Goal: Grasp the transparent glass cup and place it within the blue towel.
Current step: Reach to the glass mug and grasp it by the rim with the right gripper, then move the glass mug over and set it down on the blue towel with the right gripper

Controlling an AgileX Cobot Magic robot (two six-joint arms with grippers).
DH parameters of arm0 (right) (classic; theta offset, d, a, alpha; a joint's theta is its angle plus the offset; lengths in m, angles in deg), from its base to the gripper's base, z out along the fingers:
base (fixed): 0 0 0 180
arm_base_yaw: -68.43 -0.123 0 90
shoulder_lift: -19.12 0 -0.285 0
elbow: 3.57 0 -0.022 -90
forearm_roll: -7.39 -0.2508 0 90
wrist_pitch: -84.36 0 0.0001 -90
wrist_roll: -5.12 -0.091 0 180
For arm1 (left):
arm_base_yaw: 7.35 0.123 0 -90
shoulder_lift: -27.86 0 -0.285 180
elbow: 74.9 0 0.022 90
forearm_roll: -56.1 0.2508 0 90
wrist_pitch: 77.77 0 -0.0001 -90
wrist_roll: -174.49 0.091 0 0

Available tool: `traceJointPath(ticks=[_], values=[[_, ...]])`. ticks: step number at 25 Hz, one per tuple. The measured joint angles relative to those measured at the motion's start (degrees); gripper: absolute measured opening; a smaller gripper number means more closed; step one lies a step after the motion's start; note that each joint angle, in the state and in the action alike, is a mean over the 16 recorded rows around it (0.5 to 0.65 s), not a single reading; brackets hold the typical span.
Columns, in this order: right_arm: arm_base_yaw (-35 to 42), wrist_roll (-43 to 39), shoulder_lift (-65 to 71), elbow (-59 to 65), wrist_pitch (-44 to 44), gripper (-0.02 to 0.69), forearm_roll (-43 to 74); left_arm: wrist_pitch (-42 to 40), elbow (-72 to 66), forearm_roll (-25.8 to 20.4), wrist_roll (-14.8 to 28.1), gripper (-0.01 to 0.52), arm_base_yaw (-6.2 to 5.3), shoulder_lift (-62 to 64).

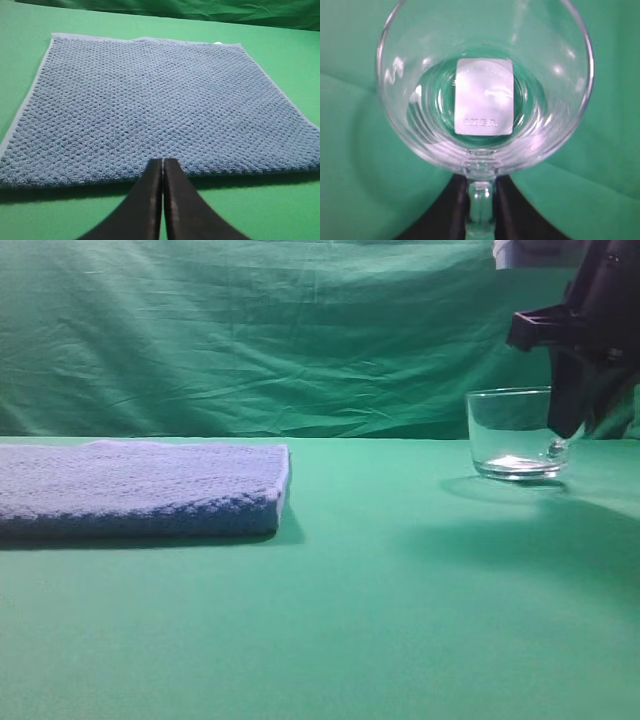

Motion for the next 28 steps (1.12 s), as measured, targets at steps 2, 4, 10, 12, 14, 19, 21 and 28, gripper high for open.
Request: traceJointPath(ticks=[2, 4, 10, 12, 14, 19, 21, 28], values=[[-2.7, 0.0, 1.1, -3.9, 1.2, 0.1, -0.1, 0.0, 0.0, 0.0, 0.0, 0.0, 0.0, 0.0], [-5.8, 0.1, 2.6, -7.8, 2.2, 0.1, -0.2, 0.0, 0.0, 0.0, 0.0, 0.0, 0.0, 0.0], [-15.4, 0.5, 10.3, -19.2, 3.8, 0.1, -0.4, 0.0, 0.0, 0.0, 0.0, 0.0, 0.0, 0.0], [-18.2, 0.7, 13.6, -22.7, 4.1, 0.1, -0.5, 0.0, 0.0, 0.0, 0.0, 0.0, 0.0, 0.0], [-20.6, 0.9, 17.1, -26.0, 4.3, 0.1, -0.5, 0.0, 0.0, 0.0, 0.0, 0.0, 0.0, 0.0], [-24.7, 1.4, 25.2, -32.5, 3.9, 0.1, -0.6, 0.0, 0.0, 0.0, 0.0, 0.0, 0.0, 0.0], [-25.7, 1.5, 27.6, -34.4, 3.6, 0.1, -0.6, 0.0, 0.0, 0.0, 0.0, 0.0, 0.0, 0.0], [-27.1, 1.8, 32.4, -38.2, 4.2, 0.2, -0.6, 0.0, 0.0, 0.0, 0.0, 0.0, 0.0, 0.0]])
